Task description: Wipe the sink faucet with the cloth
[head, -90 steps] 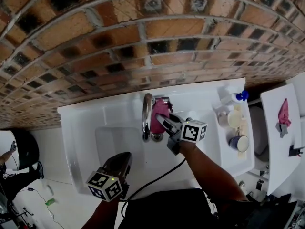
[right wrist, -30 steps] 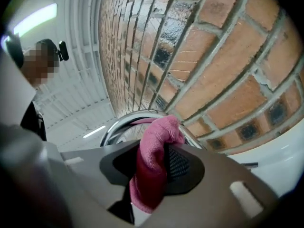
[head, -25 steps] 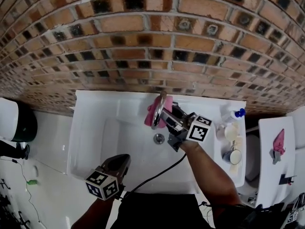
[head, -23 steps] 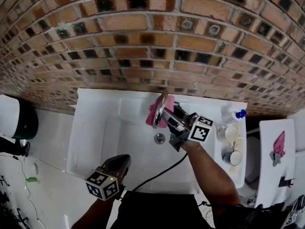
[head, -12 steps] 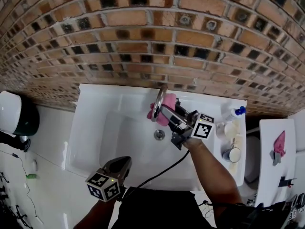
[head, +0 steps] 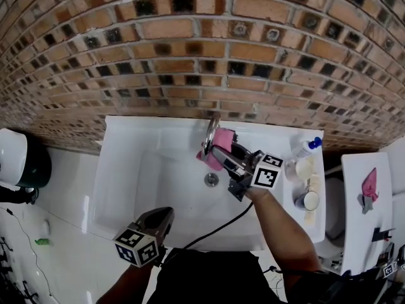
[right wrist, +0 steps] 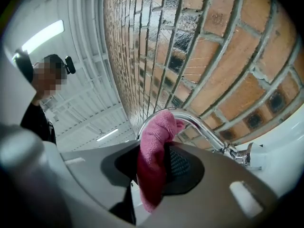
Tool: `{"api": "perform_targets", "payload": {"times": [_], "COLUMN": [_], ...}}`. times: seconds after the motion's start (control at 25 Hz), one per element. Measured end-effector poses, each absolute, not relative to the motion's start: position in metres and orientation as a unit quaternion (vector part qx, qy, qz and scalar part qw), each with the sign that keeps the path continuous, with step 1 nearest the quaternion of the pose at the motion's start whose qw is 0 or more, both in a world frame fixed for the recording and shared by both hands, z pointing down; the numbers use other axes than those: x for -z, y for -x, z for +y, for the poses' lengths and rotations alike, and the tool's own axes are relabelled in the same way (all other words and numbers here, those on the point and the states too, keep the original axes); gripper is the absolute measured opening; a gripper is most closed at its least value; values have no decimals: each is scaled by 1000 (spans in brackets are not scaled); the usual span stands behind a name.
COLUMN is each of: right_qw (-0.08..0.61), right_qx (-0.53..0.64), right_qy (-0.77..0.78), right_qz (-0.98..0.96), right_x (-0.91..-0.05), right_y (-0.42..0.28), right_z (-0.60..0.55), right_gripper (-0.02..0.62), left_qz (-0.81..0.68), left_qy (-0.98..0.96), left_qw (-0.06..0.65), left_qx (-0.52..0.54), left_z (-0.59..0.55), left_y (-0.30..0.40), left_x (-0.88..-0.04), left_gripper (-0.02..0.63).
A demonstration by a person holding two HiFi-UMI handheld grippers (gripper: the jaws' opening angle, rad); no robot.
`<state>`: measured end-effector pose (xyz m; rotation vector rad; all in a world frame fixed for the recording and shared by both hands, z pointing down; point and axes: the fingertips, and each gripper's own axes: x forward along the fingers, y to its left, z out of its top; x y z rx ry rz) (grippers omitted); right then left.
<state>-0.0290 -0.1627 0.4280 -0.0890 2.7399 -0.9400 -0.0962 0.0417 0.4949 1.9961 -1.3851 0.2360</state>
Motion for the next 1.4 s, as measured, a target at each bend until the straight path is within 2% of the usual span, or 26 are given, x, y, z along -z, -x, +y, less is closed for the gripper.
{"api": "perform_targets", "payload": {"times": [0.2,0.52,0.8,1.12,1.28,1.4], "right_qw": [94,-30,-81,-177,-190,-174], "right_qx": [312,255,183,189,198,234], "right_qy": [56,111,194,230,207,194], "right_qz": [944,960,960,938,939,937], "right_x": [-438,-442,-405,-460,-475,-480], "right_y": [25,10,-5,5,27,38], "right_z": [-155,-152,-222,-296,-303,-306], "right_gripper": [110,121,123,121,121,123], "left_qz": [-520,-495,-492,-519,-525,-528], "left_qy": [-780,-799,-804,-781,-769,-764], "left_qw": [335,324,317,337,354,361], "left_qx": [-97,-108,-102,-86,-85,-86], "left_z": [35,11,-16,-27,-27,-30], "left_y": [98,99,103,114,113,115], "left_x": [-492,-488,-482,-492,-503,-507], "left_gripper": [6,6,6,6,6,6]}}
